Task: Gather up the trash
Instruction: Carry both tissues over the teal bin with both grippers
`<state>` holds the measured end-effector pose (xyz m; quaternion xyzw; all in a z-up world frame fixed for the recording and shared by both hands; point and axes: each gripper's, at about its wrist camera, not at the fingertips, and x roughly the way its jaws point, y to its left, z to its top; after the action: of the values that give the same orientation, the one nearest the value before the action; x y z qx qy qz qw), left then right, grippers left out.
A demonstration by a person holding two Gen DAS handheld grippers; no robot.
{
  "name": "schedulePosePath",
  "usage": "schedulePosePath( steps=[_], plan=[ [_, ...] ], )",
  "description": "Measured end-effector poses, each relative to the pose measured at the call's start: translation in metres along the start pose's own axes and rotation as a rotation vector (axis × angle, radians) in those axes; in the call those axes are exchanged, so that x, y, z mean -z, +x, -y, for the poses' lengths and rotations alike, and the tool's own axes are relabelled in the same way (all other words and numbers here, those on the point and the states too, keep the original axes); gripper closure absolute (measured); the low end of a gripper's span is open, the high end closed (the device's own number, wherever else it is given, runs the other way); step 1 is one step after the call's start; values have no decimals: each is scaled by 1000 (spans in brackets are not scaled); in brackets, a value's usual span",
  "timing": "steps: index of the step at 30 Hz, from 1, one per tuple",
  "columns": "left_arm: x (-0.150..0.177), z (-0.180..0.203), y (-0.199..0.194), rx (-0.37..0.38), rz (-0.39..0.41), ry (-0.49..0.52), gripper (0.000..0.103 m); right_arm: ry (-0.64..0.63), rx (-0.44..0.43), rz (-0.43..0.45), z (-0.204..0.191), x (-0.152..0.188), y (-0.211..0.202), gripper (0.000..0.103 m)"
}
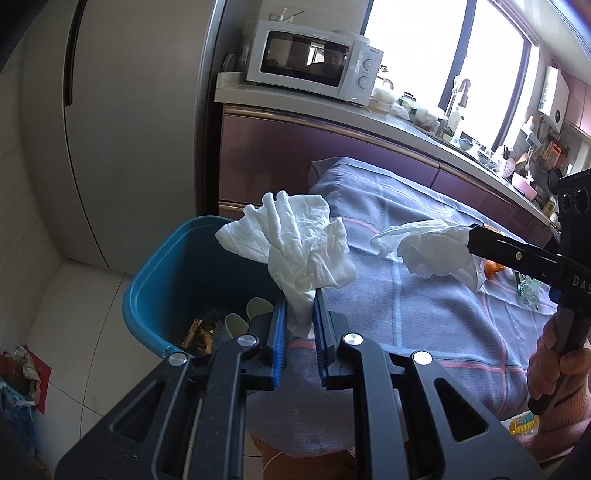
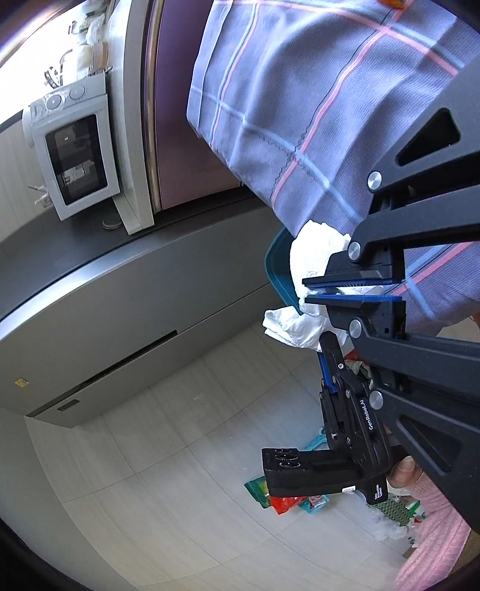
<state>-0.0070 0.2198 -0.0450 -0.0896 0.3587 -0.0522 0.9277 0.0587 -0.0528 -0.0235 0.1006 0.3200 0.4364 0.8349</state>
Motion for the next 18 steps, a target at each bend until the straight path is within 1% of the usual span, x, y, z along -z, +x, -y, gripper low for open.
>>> schedulePosePath(
  steps=[7,18],
  plan=[
    [2,-22,1,-38,-4,-36,88,-30,-16,-25,-12,-7,19,100],
    [7,-38,8,-58,-14,-75,88,-38,-31,-64,-19,-13,42,100]
  ],
)
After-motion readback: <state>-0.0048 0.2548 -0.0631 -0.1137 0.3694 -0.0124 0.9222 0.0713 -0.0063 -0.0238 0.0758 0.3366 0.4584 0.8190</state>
